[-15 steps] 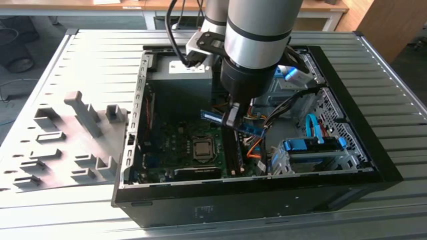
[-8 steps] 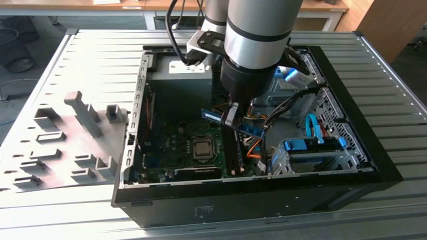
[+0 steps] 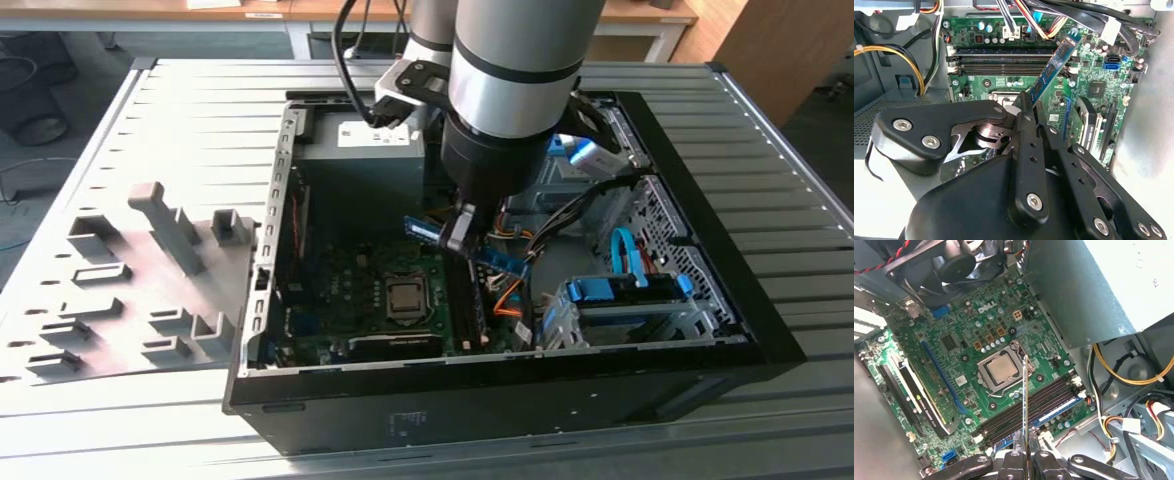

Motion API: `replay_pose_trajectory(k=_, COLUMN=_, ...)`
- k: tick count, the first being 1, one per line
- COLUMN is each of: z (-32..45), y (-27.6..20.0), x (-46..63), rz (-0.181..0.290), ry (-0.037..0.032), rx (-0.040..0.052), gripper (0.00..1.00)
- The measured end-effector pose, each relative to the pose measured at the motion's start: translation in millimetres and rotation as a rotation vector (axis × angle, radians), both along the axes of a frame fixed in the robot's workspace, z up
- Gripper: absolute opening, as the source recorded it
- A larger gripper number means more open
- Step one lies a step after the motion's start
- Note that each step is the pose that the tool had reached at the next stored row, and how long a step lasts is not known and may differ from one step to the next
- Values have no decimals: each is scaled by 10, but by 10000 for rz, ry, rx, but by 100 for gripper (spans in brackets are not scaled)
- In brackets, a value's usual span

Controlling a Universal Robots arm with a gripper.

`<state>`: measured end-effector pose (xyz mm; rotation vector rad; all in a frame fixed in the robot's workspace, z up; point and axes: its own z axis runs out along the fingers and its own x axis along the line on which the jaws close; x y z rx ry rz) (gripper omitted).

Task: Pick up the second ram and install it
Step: 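Insert the second ram into the second slot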

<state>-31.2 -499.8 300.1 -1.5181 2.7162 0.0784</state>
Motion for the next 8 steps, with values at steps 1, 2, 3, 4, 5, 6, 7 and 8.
replay_pose_trajectory(k=1, z=0, y=0, x=0, rz=-55, ry=0, rx=0, gripper=14)
replay_pose_trajectory(k=2, z=0, y=0, x=0, rz=-105, ry=0, rx=0, gripper=14)
replay_pose_trajectory(k=3, z=0, y=0, x=0, rz=-155, ry=0, rx=1, gripper=14)
replay_pose_trajectory(k=4, z=0, y=0, x=0, rz=-204, ry=0, rx=1, gripper=14)
replay_pose_trajectory(k=5, z=0, y=0, x=0, rz=-254, ry=0, rx=0, gripper=14)
replay_pose_trajectory(k=6, z=-1, y=0, x=0, rz=-303, ry=0, rx=0, gripper=14)
replay_pose_trajectory(k=7, z=-1, y=0, x=0, rz=-351, ry=0, rx=0, gripper=14)
replay_pose_trajectory(k=8, z=-1, y=0, x=0, rz=-401, ry=0, rx=0, gripper=14)
